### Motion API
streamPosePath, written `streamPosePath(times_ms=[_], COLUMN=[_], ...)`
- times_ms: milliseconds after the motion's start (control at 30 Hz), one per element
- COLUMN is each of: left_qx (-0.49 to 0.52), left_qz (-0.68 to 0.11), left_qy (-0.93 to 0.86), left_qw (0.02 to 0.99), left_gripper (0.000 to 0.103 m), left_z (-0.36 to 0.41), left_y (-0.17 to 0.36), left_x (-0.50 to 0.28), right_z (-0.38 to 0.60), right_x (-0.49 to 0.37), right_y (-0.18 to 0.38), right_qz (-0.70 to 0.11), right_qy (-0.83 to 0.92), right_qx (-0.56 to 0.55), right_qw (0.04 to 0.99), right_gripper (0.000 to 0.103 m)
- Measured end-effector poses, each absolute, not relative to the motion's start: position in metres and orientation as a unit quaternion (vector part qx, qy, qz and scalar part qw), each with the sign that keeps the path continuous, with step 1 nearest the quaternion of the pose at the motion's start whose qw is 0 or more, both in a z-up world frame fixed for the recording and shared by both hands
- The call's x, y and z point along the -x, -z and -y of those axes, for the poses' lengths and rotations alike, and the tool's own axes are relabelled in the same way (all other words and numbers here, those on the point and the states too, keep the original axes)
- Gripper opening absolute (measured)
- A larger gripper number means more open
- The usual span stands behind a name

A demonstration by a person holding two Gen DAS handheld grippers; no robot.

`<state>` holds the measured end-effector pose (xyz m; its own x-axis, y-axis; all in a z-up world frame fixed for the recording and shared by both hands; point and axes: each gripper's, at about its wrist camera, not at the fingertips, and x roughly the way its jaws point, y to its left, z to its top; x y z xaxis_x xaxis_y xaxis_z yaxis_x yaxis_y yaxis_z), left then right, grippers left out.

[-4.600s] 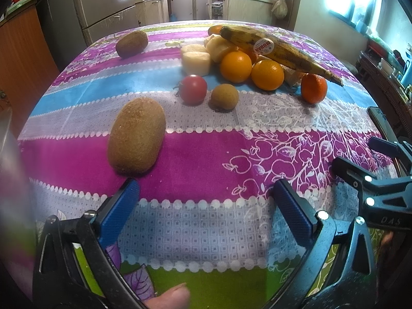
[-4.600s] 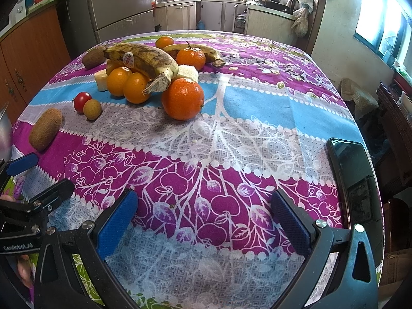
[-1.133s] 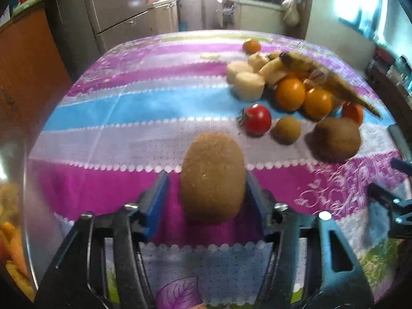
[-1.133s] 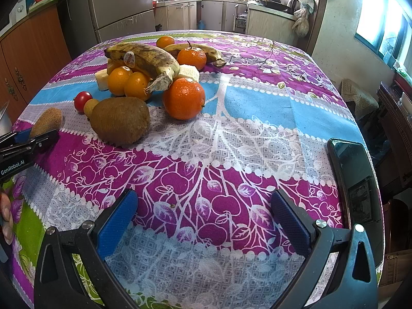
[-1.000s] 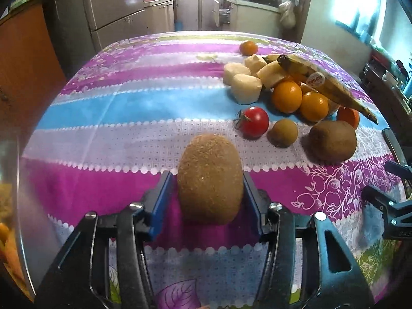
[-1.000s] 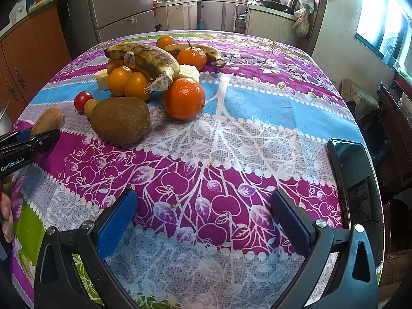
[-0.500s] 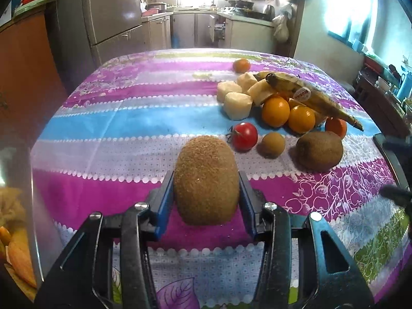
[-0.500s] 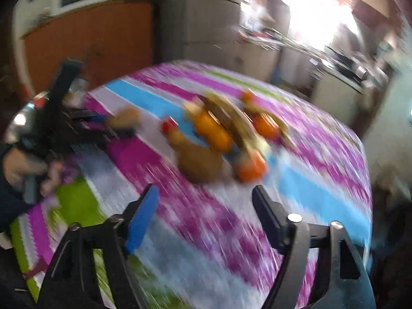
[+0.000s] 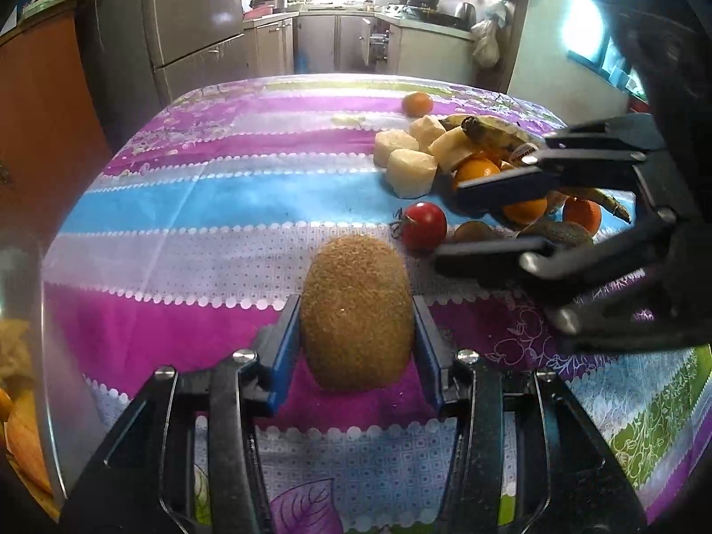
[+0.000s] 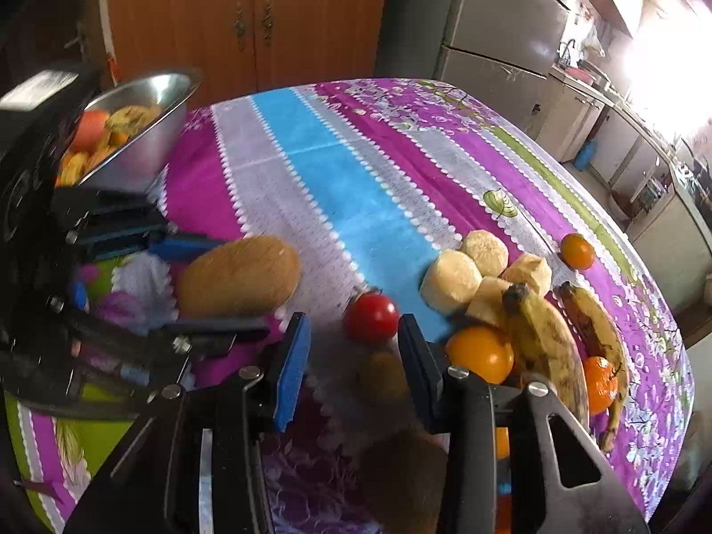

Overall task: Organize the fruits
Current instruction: 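Grasp the red cherry tomato with the right gripper, then carry the kiwi in the left gripper while the right carries the tomato to the steel bowl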

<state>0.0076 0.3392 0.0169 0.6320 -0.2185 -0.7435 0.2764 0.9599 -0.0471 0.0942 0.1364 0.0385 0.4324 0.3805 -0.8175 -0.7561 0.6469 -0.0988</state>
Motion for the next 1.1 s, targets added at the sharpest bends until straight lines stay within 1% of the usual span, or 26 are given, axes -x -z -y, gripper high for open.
streamPosePath(times_ms=[267, 367, 400, 433, 567, 733, 833, 967, 1100], left_qx=[-0.03, -0.029, -0.029, -0.029, -0.03, -0.02, -0.014, -0.006, -0.002], left_qz=[-0.417, -0.418, -0.418, -0.418, -0.414, -0.391, -0.366, -0.338, -0.306], left_qy=[0.138, 0.138, 0.138, 0.138, 0.138, 0.15, 0.162, 0.174, 0.169], left_qw=[0.898, 0.897, 0.897, 0.897, 0.899, 0.908, 0.916, 0.925, 0.937], left_gripper=[0.047, 0.047, 0.047, 0.047, 0.047, 0.047, 0.047, 0.047, 0.047], left_z=[-0.34, -0.341, -0.341, -0.341, -0.34, -0.34, -0.338, -0.337, -0.351], left_y=[-0.014, -0.013, -0.013, -0.013, -0.015, -0.025, -0.041, -0.071, -0.105], left_x=[-0.011, -0.011, -0.011, -0.011, -0.01, -0.001, 0.01, 0.032, 0.056], right_z=[-0.153, -0.154, -0.154, -0.153, -0.144, -0.12, -0.106, -0.095, -0.107], right_x=[-0.114, -0.121, -0.121, -0.121, -0.118, -0.104, -0.092, -0.071, -0.049], right_y=[-0.015, -0.01, -0.009, -0.01, -0.016, -0.046, -0.069, -0.105, -0.139], right_qz=[-0.432, -0.437, -0.438, -0.439, -0.435, -0.404, -0.378, -0.338, -0.3], right_qy=[-0.336, -0.335, -0.335, -0.337, -0.33, -0.314, -0.302, -0.293, -0.312], right_qx=[0.26, 0.249, 0.247, 0.244, 0.225, 0.188, 0.167, 0.137, 0.118], right_qw=[0.795, 0.797, 0.797, 0.797, 0.807, 0.839, 0.859, 0.884, 0.894], right_gripper=[0.044, 0.044, 0.037, 0.034, 0.033, 0.033, 0.033, 0.033, 0.033])
